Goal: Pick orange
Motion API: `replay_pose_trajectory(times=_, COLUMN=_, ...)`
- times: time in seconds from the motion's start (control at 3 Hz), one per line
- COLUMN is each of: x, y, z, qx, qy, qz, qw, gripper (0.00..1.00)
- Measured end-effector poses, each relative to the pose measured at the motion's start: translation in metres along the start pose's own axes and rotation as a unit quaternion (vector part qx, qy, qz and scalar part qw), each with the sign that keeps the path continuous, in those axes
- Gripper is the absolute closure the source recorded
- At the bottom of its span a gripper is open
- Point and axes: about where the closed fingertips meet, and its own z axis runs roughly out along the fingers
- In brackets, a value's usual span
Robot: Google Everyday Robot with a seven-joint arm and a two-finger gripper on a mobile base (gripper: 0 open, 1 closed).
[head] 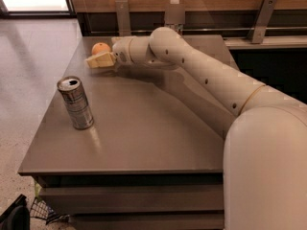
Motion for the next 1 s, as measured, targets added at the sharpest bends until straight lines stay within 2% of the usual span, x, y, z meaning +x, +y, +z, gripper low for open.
replay_pose_trajectory(times=0.67, x=0.0004, y=0.0050, z=0.0055, qx=-0.005, qy=0.001, qz=0.000, qw=1.0000, gripper=0.78)
replay_pose_trajectory(times=1.0, x=0.0006, y=0.0068, z=0.0075, qx=-0.007, qy=0.001, qz=0.000, qw=1.0000, gripper=0.99)
